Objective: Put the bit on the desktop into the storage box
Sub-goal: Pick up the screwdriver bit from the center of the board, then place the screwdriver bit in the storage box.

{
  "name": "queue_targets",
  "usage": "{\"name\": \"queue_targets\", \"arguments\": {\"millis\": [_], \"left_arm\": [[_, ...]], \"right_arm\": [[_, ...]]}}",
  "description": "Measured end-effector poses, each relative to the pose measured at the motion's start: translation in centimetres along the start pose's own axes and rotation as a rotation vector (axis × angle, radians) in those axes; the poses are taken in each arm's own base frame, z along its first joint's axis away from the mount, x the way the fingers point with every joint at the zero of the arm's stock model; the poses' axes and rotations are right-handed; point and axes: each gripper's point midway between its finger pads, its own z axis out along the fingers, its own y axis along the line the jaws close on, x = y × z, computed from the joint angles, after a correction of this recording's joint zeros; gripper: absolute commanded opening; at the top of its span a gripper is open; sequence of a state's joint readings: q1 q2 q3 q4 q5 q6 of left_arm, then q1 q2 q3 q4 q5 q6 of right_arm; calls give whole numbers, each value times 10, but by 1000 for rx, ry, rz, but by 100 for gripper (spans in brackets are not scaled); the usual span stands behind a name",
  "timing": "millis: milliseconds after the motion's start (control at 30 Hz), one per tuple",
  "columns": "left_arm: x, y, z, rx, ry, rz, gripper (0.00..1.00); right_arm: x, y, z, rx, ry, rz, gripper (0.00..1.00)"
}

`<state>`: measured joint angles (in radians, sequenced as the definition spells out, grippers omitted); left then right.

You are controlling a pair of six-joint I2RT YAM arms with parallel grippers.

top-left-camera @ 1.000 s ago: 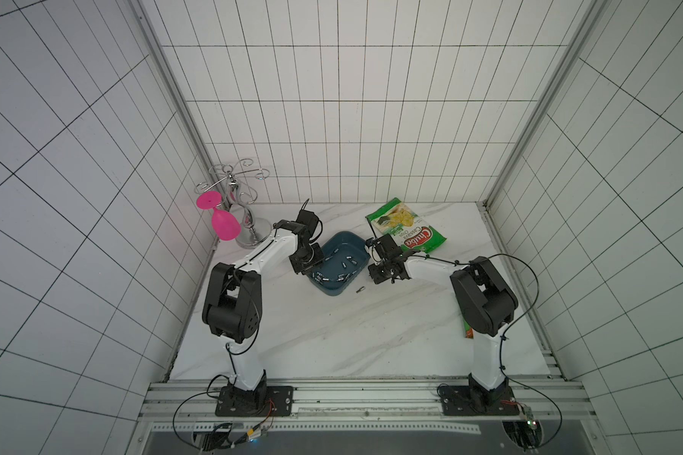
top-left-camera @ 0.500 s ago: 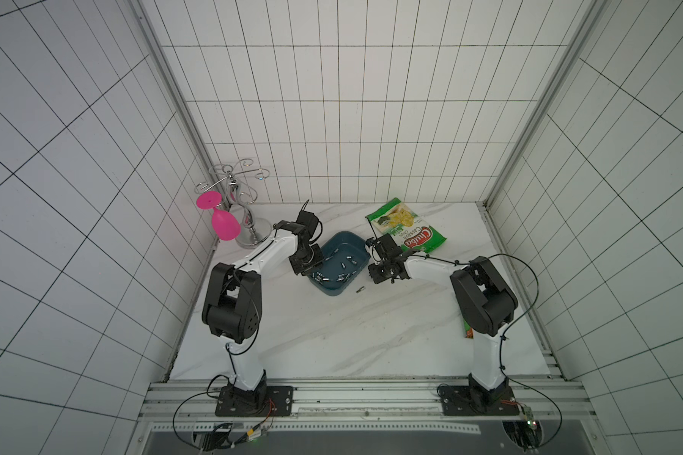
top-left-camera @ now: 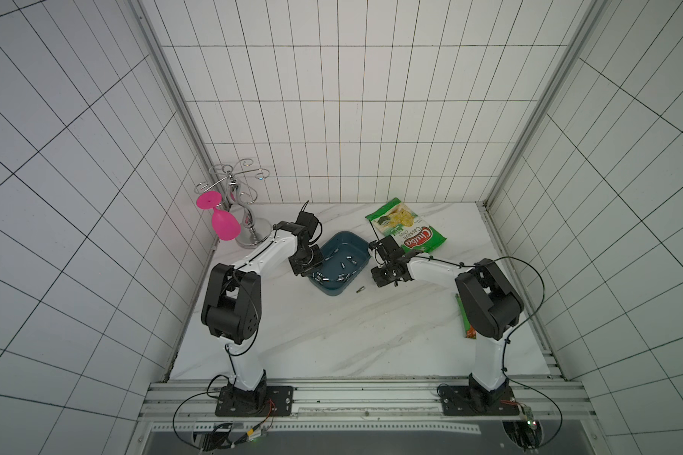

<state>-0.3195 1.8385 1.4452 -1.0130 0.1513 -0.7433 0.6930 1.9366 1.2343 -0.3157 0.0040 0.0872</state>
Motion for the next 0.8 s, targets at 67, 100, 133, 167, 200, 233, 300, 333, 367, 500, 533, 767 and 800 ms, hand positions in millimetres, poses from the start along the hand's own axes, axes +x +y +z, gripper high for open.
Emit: {"name": "queue_targets", "arguments": {"millis": [67, 100, 133, 167, 200, 233, 300, 333, 367, 500, 533, 767, 800], "left_arm": [[1, 1, 0, -2, 2, -1, 34], [2, 2, 1, -3, 4, -1, 34], [2, 2, 1, -3, 4, -1, 34], [2, 2, 0, -2, 4, -1, 34], [3, 3, 0, -2, 4, -1, 34], [3, 3, -1, -1, 3, -1, 34], [3, 2, -2, 2, 2, -1, 34], [3, 2, -3, 4, 0, 0, 34], [3, 2, -4, 5, -1, 0, 34], [4, 2, -6, 9, -5, 0, 34], [4, 2, -6, 10, -5, 0, 34], [5, 2, -11, 15, -12, 1, 34], [5, 2, -12, 15, -12, 1, 34]], "right_arm": [[0, -2, -6, 7, 1, 2, 35], [-1, -5, -11, 12, -3, 5, 35], [-3, -5, -16, 14, -11, 6, 35], [-5, -6, -21, 16, -18, 6, 35], [-8, -6, -28, 18, -28, 6, 35], [-10, -7, -34, 20, -38, 6, 35], [-17, -7, -46, 22, -54, 6, 35], [-21, -8, -52, 23, -64, 6, 35], [-27, -8, -58, 24, -77, 5, 35], [-55, -6, -83, 19, -135, 5, 35], [-62, -5, -89, 17, -151, 5, 35], [-119, 15, -125, -25, -261, -30, 35], [-126, 22, -125, -36, -269, -42, 35]]}}
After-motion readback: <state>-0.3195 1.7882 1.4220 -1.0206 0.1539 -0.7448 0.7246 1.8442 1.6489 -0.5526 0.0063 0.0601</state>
